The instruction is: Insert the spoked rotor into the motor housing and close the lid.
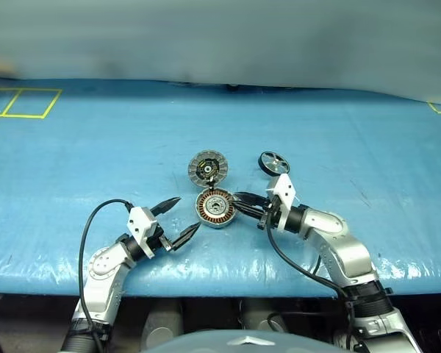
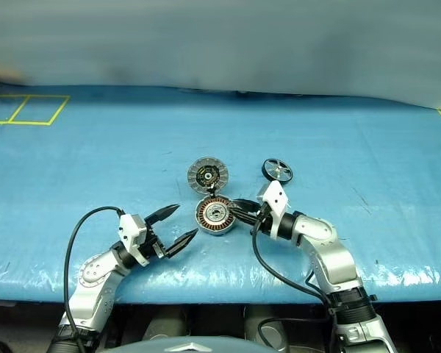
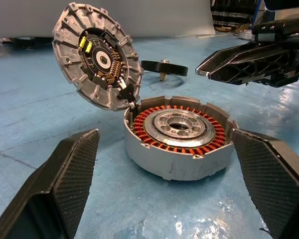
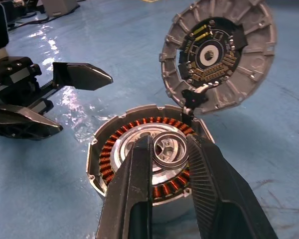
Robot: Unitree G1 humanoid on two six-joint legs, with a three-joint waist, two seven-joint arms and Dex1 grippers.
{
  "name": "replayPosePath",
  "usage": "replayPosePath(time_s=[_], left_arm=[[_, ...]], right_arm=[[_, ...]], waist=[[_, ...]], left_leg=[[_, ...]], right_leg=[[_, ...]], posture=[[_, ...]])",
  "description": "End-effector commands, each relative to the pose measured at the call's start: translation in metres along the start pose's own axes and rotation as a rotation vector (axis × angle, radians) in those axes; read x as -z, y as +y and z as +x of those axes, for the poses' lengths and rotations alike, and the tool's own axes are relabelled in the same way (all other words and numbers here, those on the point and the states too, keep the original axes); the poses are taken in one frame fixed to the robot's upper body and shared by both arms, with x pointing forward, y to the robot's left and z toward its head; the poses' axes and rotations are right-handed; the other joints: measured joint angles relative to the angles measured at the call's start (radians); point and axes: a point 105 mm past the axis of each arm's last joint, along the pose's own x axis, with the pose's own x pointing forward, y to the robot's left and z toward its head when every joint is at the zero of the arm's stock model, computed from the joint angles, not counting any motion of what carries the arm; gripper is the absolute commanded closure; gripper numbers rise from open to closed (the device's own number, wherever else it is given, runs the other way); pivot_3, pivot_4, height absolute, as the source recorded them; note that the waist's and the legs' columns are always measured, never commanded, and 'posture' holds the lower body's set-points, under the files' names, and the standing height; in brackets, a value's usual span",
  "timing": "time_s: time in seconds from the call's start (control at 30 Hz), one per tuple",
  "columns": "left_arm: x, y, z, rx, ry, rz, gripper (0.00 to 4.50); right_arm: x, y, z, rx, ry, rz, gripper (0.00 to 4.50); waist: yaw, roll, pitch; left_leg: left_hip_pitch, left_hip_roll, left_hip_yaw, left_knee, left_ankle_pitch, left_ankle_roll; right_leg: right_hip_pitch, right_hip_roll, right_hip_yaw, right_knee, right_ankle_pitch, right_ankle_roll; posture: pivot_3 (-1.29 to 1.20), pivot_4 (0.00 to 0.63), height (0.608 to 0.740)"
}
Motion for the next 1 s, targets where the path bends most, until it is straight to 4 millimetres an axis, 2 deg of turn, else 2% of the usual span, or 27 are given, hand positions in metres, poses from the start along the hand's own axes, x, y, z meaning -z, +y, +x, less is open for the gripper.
replayPosePath(time_s=[0.03, 0.3, 1.0], left_arm=[[-0.002, -0.003, 0.002, 0.027, -0.011, 0.037, 0.00], [0.000, -0.004, 0.005, 0.030, -0.008, 0.035, 0.00], [0.005, -0.004, 0.002, 0.006, 0.005, 0.030, 0.00]], right_arm=[[0.001, 0.006, 0.014, -0.046, 0.021, -0.061, 3.85], [0.004, 0.003, 0.029, -0.062, 0.029, -0.081, 3.85], [0.006, 0.003, 0.035, -0.077, 0.050, -0.108, 3.85]], waist=[[-0.001, 0.000, 0.000], [0.000, 0.000, 0.000], [0.000, 0.000, 0.000]], left_leg=[[0.000, 0.000, 0.000, 0.000, 0.000, 0.000], [0.000, 0.000, 0.000, 0.000, 0.000, 0.000], [0.000, 0.000, 0.000, 0.000, 0.000, 0.000]], right_leg=[[0.000, 0.000, 0.000, 0.000, 0.000, 0.000], [0.000, 0.000, 0.000, 0.000, 0.000, 0.000], [0.000, 0.000, 0.000, 0.000, 0.000, 0.000]], posture=[[0.00, 0.150, 0.740], [0.00, 0.150, 0.740], [0.00, 0.150, 0.740]])
